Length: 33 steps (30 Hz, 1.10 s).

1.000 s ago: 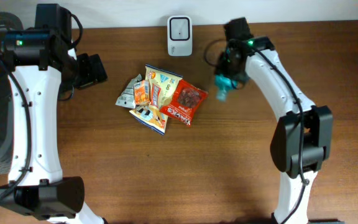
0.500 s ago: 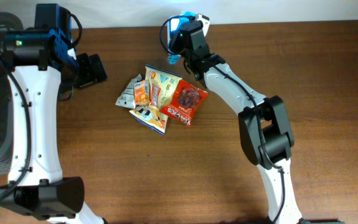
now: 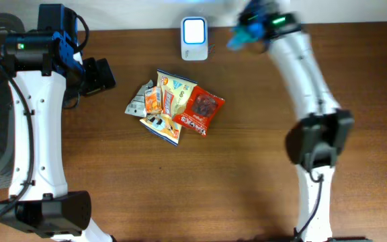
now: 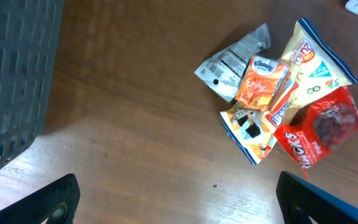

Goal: Scan the item barcode

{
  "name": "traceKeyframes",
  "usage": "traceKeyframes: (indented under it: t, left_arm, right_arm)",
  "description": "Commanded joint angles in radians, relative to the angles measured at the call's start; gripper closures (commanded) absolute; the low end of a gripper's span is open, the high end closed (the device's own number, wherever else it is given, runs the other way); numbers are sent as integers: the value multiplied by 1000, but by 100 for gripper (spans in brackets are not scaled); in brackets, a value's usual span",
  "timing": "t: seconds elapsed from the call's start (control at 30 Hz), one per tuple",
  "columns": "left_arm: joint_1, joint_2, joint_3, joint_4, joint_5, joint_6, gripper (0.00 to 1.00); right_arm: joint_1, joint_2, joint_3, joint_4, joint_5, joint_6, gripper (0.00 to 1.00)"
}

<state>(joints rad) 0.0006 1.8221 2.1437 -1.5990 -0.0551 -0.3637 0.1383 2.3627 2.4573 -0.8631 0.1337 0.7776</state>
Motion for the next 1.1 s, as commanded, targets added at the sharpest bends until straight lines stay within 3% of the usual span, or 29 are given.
traceKeyframes:
  t: [0.0, 0.1, 0.17, 0.33, 0.37, 0.43, 0.5, 0.6, 0.67, 0.7, 0.77, 0.83, 0.9, 0.97, 1.0, 1.03, 1.07]
  left_arm:
    - [3, -6, 3, 0, 7, -10, 1]
    - [3, -6, 3, 0, 7, -10, 1]
    - [3, -6, 3, 0, 7, -10, 1]
    - [3, -6, 3, 0, 7, -10, 1]
    - [3, -6, 3, 0, 8, -10, 1]
    - [3, -6, 3, 0, 7, -10, 1]
    - [3, -6, 3, 0, 7, -10, 1]
    - [3, -6, 3, 0, 7, -10, 1]
    - [3, -6, 3, 0, 7, -10, 1]
    - [3, -6, 3, -1, 7, -10, 1]
    - [3, -6, 3, 0, 7, -10, 1]
    - [3, -6, 3, 0, 7, -10, 1]
    - [3, -6, 3, 0, 7, -10, 1]
    - [3, -6, 3, 0, 7, -10, 1]
    - [3, -6, 3, 0, 7, -10, 1]
    - [3, -6, 3, 0, 7, -10, 1]
    - [3, -6, 3, 0, 7, -10, 1]
  right_arm:
    - [-221, -70, 143, -193, 24, -11, 48]
    - [-509, -51, 138, -452, 32, -14, 48]
    - [-693, -24, 128, -533, 33, -54, 47]
    - [-954, 108, 68, -530, 43, -121, 46]
    - [-977, 130, 45, -494, 35, -152, 46]
    - [-996, 154, -20, -400, 24, -231, 32]
    - [-996, 154, -97, -316, 23, -250, 27]
    - [-998, 153, -123, -306, 24, -251, 9]
    - [-997, 135, -121, -339, -18, -295, 5]
    - [-990, 99, -121, -341, -83, -336, 0]
    - [-940, -24, -121, -340, -163, -366, 1]
    - [-832, -150, -121, -294, -435, -564, 1]
    - [-663, -193, -122, -336, -664, -588, 1]
    - [-419, -168, -134, -465, -641, -655, 1]
    - [-280, -146, -158, -509, -607, -706, 8]
    - [-185, -134, -186, -524, -554, -722, 23]
    - [-60, -128, -259, -517, -497, -722, 47]
